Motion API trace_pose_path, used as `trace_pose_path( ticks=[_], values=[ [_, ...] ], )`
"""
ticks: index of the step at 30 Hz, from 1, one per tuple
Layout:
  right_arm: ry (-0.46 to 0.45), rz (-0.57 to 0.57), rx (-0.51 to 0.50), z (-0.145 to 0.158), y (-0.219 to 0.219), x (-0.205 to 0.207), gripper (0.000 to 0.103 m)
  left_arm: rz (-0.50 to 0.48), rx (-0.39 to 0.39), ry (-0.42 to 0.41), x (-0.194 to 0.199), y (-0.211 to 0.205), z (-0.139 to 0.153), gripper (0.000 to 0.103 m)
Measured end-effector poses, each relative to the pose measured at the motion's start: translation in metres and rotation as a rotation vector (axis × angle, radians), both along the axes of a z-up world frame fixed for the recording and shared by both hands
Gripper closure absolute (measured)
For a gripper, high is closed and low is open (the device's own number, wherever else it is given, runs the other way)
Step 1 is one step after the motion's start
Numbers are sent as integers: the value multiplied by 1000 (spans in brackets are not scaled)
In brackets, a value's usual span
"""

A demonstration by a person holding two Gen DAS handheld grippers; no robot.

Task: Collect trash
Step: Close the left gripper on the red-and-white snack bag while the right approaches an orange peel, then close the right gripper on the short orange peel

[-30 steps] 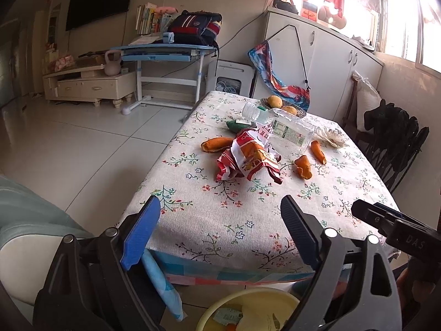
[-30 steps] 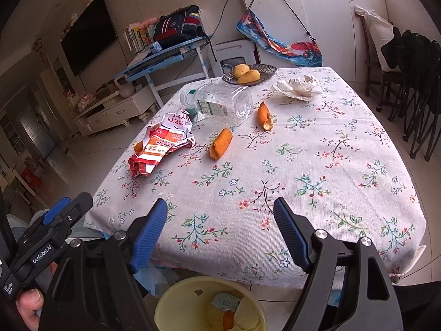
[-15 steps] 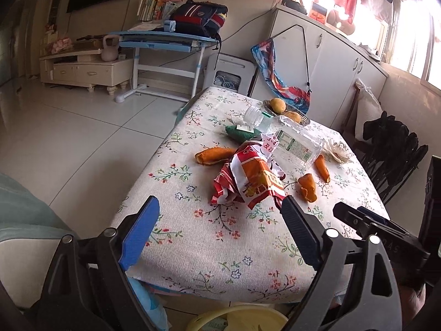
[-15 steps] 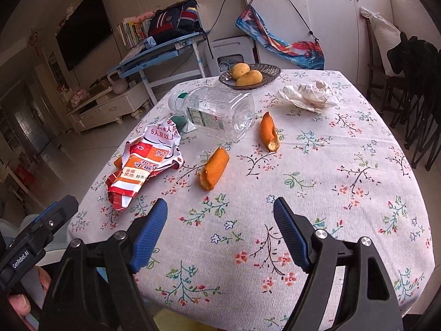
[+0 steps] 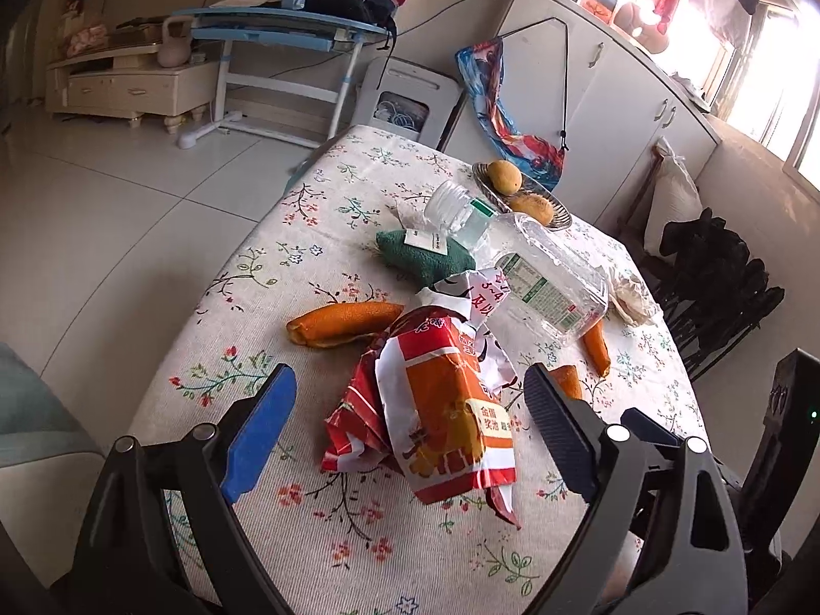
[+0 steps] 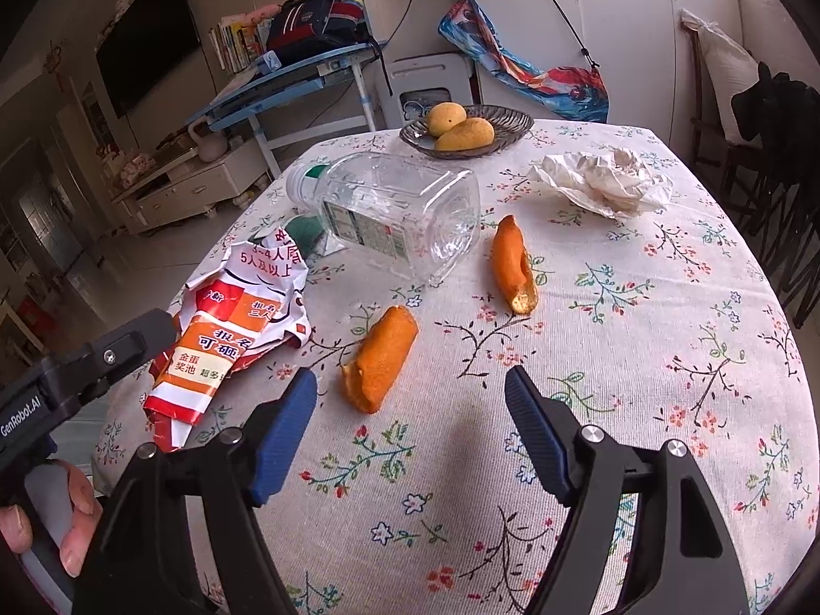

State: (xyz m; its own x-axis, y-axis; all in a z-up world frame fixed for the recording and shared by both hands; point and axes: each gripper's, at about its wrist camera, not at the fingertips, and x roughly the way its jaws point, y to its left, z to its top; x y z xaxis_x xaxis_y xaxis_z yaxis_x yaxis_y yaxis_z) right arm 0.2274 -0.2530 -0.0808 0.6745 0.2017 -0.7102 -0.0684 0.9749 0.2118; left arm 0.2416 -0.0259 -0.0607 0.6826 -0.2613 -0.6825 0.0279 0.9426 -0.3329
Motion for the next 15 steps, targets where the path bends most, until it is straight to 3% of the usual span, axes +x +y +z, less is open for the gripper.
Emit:
trace_pose_path(
  ticks=[6, 10, 14, 15],
  values=[
    [10, 2, -7, -2, 1, 11, 33, -39, 25, 50, 23, -17, -9, 18],
    [28, 6, -6, -3, 3, 18, 39, -81, 38, 87, 29, -25, -18, 48],
    [55, 14, -25, -6, 7, 22, 51, -89, 29, 67, 24, -23, -17, 57],
    [57, 17, -37, -5, 8, 22, 60, -89, 24, 65, 22, -21, -17, 60]
  ],
)
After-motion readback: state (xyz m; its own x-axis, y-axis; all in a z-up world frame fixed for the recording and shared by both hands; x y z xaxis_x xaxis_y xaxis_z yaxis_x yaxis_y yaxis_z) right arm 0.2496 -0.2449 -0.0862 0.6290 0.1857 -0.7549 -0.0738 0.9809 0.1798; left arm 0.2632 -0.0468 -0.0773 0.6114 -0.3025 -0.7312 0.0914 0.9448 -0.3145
